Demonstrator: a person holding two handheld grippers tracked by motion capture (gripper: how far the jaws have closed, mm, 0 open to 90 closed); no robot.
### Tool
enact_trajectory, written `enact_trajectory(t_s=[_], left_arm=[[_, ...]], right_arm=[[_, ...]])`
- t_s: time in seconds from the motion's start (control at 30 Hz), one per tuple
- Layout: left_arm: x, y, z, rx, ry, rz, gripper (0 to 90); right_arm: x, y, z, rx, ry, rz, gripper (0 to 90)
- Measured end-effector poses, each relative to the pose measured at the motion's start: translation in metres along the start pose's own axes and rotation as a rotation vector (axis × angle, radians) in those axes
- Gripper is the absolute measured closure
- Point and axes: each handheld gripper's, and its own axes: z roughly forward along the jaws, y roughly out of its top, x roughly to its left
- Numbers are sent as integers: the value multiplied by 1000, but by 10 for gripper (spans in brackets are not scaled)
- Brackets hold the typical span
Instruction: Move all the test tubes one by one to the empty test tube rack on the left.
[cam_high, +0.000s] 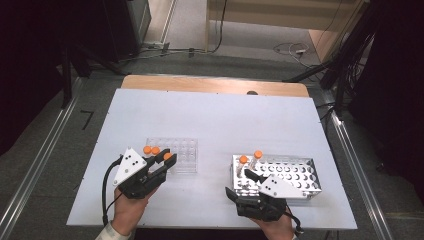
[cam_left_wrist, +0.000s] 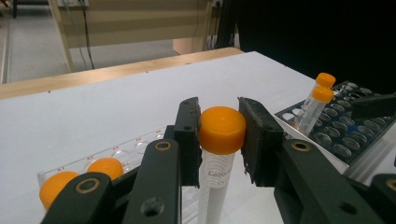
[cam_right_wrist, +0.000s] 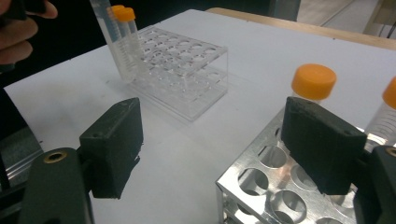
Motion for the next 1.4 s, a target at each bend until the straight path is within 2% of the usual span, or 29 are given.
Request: enact_trajectory(t_s=[0.2,0.53,0.7,1.07,1.23,1.4], left_arm=[[5,5,2,-9,15,1,705],[23,23,1,-61,64,-21,705],[30,24,9,-60,104,-3,705],[36,8,24,19,104,2,705],[36,1,28,60,99,26,704],[35,-3,30,79,96,36,702]], right_arm=[[0,0,2,3,-3,0,195],[-2,0,0,-2,-20,3,198],[-1,0,-1,-4,-24,5,200],[-1,0,-1,-5,-25,5,201],[-1,0,-2,-4,-25,6,202],[-1,0,-2,-4,-25,6,202]])
